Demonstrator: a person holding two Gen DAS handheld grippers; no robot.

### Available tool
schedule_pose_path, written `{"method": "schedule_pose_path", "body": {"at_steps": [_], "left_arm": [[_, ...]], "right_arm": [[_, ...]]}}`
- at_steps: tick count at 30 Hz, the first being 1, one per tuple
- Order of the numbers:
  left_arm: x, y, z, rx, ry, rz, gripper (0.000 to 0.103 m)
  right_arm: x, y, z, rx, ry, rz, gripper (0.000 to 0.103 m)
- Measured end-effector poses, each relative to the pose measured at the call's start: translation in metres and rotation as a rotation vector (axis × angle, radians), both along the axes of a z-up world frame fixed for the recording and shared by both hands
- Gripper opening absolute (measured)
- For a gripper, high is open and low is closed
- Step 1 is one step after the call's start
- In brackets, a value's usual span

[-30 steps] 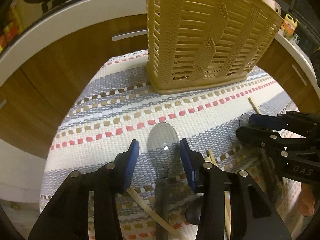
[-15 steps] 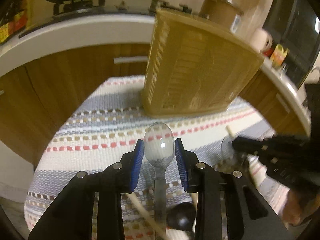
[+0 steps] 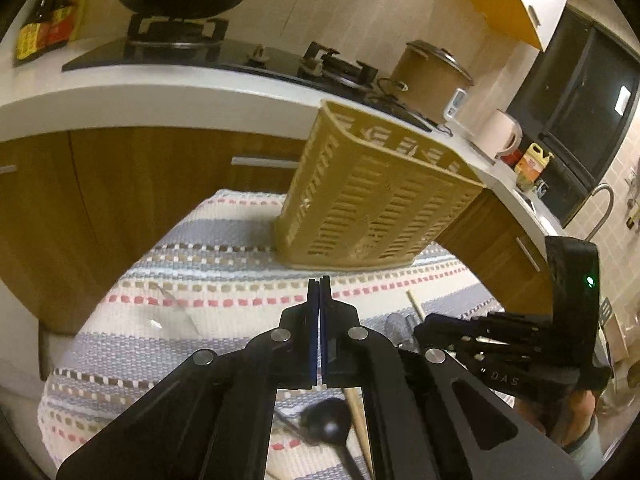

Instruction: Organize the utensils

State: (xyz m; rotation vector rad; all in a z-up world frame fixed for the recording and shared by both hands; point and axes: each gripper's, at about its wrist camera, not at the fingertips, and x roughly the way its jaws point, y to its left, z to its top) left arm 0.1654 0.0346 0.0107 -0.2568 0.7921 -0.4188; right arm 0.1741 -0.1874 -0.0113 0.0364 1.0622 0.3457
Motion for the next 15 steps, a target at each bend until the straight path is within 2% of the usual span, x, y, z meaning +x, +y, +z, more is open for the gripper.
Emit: {"method": "schedule_pose_path", "body": {"at_steps": [1,6,9,10,13,14,15], "left_arm": [[0.003,0.001,-0.004,-0.001,0.006,-0.002,0.0],[0.011,0.016,-0.015,-0.03,0.076,-0.022,0.0],[0.008,0.04,-0.009,-0.051,0.074,-0.012,0.002],[0.002,0.055,-0.004,-0.054,0.059,0.008,0.007],[-0.009,0.089,-0.001,-0.043,0.077,0.076,0.034],[-0.011,0.099,-0.002,-0.041,0.094,0.101,0.039],[-0.013,0.111,-0.005,-0.047,0.112,0.135,0.039]], "right_arm": [[0.003,0.002,-0.002,-0.01,0.007,0.001,0.048],[0.014,0.013,-0.011,-0.029,0.058,-0.01,0.048],[0.016,0.023,-0.021,-0.057,0.067,-0.009,0.048],[0.015,0.026,-0.025,-0.066,0.068,-0.008,0.048],[0.011,0.03,-0.031,-0.087,0.066,-0.012,0.048],[0.012,0.03,-0.032,-0.088,0.068,-0.011,0.048],[0.011,0.031,-0.032,-0.091,0.066,-0.011,0.048]]}}
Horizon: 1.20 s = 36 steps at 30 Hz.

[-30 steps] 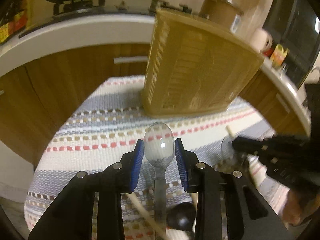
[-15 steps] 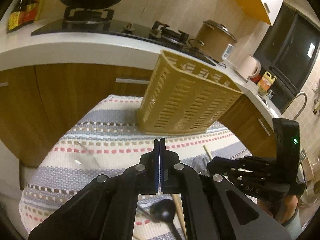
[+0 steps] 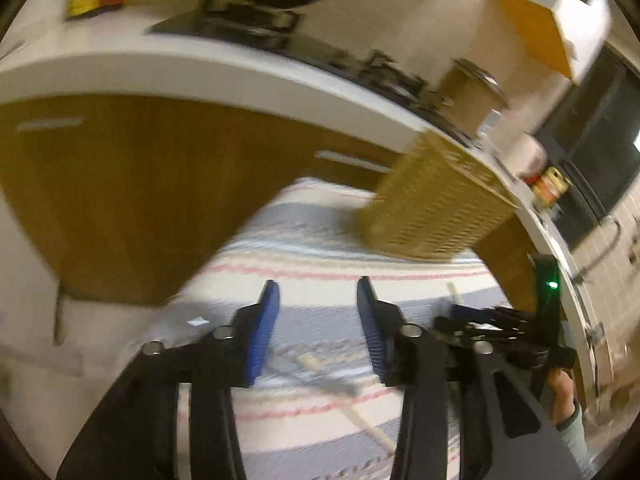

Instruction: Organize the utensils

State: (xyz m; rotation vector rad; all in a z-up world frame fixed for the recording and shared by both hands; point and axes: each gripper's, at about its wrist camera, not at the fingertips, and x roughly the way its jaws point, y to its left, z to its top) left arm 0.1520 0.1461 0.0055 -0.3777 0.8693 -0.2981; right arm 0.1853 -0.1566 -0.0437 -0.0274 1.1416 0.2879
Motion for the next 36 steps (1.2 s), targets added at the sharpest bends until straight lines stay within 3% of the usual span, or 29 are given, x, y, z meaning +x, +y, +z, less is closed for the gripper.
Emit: {"method": "schedule_pose_path", "body": {"at_steps": [4,7,11,16,21,24,28,33,36], "left_arm": [[0.005,0.028,-0.02,-0.005,0.086,0.106,0.047],[0.014,0.032,-0.035,-0.046,0.152,0.135,0.047],[0.023,0.024,-0.051,-0.009,0.237,0.172,0.048],[0.023,0.02,-0.05,0.094,0.228,0.227,0.048],[0.017,0.018,-0.04,0.074,0.191,0.177,0.048],[0.012,0.023,-0.034,0.117,0.185,0.222,0.048],[0.014,0.033,-0.04,0.144,0.214,0.279,0.054],[0.031,0.029,-0.052,0.132,0.256,0.289,0.054],[0.046,0.018,-0.057,0.167,0.263,0.281,0.054]], "right_arm": [[-0.001,0.002,-0.002,0.004,0.004,0.0,0.048],[-0.001,0.003,-0.001,-0.004,0.008,-0.001,0.048],[0.002,0.005,-0.002,-0.011,0.021,-0.007,0.048],[0.003,0.006,0.0,-0.007,0.024,0.001,0.048],[0.002,0.004,-0.002,0.005,0.016,0.008,0.048],[0.002,0.005,-0.002,0.002,0.012,0.015,0.048],[0.001,0.007,-0.003,-0.001,0.009,0.025,0.048],[0.002,0.007,-0.002,0.0,0.009,0.028,0.048],[0.002,0.007,-0.003,0.002,0.009,0.029,0.048]]}}
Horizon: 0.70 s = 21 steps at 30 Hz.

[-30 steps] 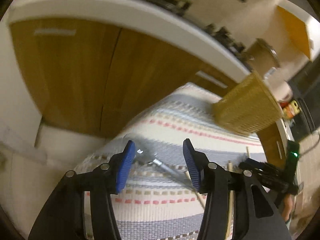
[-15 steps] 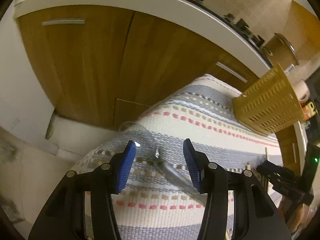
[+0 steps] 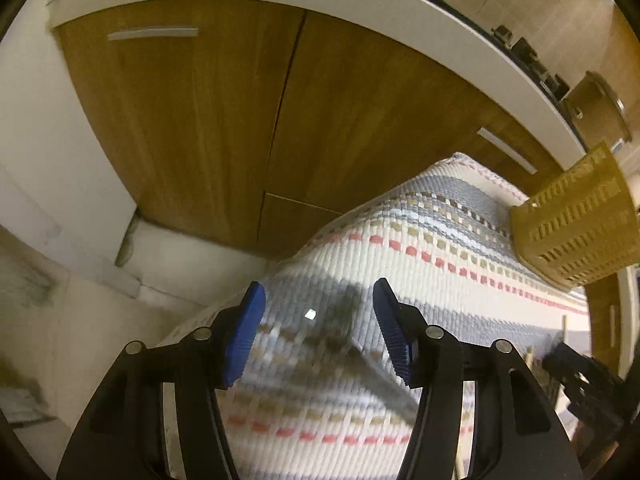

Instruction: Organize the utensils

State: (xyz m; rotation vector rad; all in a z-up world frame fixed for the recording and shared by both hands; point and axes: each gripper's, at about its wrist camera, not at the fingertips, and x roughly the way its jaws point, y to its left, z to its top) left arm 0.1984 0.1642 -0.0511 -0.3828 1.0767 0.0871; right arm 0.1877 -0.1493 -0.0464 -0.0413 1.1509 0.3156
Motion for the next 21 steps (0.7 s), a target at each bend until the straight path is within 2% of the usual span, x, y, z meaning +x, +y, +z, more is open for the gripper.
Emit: {"method": "schedule_pose_path", "body": {"at_steps": [2,5,7,9,10,13,14,15,16,17,19,21], "left_arm": [[0.007,-0.009,-0.001,0.011,-0.006,-0.03,0.055],[0.01,-0.029,0.001,0.072,-0.045,-0.092,0.053],[0.01,-0.042,0.002,0.142,-0.061,-0.13,0.047],[0.012,-0.051,0.002,0.2,-0.071,-0.155,0.036],[0.013,-0.054,0.003,0.209,-0.076,-0.169,0.031],[0.015,-0.063,0.003,0.223,-0.098,-0.213,0.026],[0.014,-0.067,0.004,0.223,-0.108,-0.233,0.016],[0.012,-0.07,0.005,0.2,-0.121,-0.26,0.011],[0.009,-0.075,0.007,0.153,-0.143,-0.307,0.006],[0.007,-0.08,0.007,0.116,-0.149,-0.353,0.006],[0.002,-0.089,0.008,0.111,-0.166,-0.417,0.006],[0.0,-0.092,0.008,0.068,-0.164,-0.491,0.007]], "right_arm": [[0.0,0.0,0.0,-0.002,-0.001,0.002,0.048],[0.001,-0.001,0.0,0.005,0.0,0.003,0.048],[0.001,-0.002,0.0,0.009,0.002,0.001,0.048],[0.002,-0.002,0.0,0.014,0.006,-0.004,0.048],[0.002,-0.003,0.0,0.017,0.01,-0.007,0.048],[0.004,-0.003,0.0,0.016,0.02,-0.013,0.048],[0.004,-0.003,0.0,0.013,0.022,-0.014,0.048],[0.004,-0.002,0.0,0.008,0.023,-0.013,0.048],[0.004,-0.002,0.0,0.006,0.024,-0.011,0.048],[0.004,-0.002,0.0,0.008,0.025,-0.01,0.048],[0.006,-0.006,0.0,0.034,0.037,-0.014,0.048],[0.009,-0.015,0.0,0.088,0.064,-0.031,0.048]]}}
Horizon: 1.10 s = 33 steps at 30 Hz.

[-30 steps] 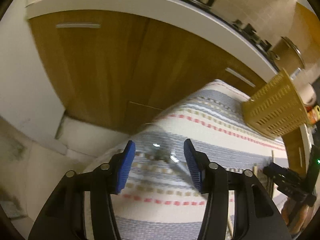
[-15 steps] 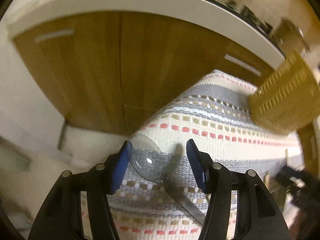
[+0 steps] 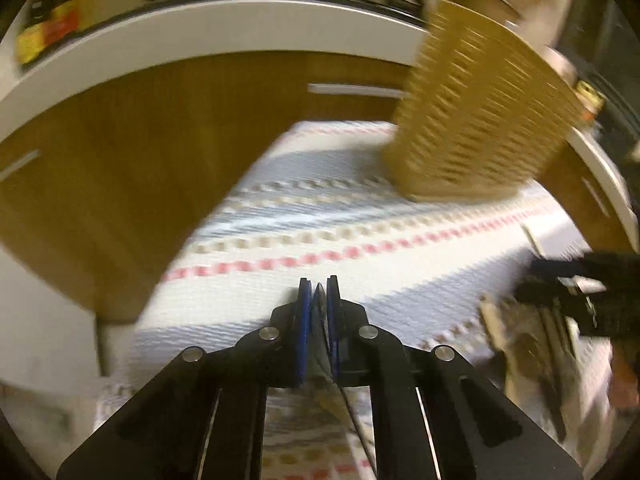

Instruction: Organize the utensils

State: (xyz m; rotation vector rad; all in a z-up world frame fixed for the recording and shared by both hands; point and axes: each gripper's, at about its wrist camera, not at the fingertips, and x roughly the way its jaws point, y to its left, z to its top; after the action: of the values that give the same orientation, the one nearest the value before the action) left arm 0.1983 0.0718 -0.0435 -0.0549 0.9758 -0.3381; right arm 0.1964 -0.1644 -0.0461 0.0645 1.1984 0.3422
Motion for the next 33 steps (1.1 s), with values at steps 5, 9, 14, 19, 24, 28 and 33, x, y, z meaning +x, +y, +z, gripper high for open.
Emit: {"method": "schedule_pose_path", "body": {"at_steps": [5,9,14,19,24,28,33], "left_arm": [[-0.001,0.018,0.001,-0.08,0.037,-0.031,0.018],[-0.002,0.048,0.005,-0.146,0.05,0.05,0.045],[-0.002,0.045,0.009,-0.135,0.114,0.067,0.048],[-0.007,-0.007,0.005,0.134,0.108,0.093,0.052],[-0.012,-0.031,0.005,0.302,0.074,0.11,0.049],[-0.014,-0.03,0.007,0.269,0.088,0.101,0.035],[-0.023,-0.039,0.008,0.293,0.042,0.078,0.031]], "right_arm": [[0.003,-0.008,0.0,0.042,0.03,-0.024,0.048],[0.0,-0.002,0.0,-0.003,0.015,-0.026,0.048],[-0.002,0.009,-0.001,-0.061,0.003,-0.024,0.048],[-0.003,0.015,-0.003,-0.087,0.009,-0.031,0.048],[-0.004,0.032,-0.006,-0.161,0.005,-0.038,0.048],[-0.009,0.049,-0.008,-0.242,-0.026,-0.037,0.038],[-0.018,0.053,-0.009,-0.225,-0.043,-0.034,0.029]]}}
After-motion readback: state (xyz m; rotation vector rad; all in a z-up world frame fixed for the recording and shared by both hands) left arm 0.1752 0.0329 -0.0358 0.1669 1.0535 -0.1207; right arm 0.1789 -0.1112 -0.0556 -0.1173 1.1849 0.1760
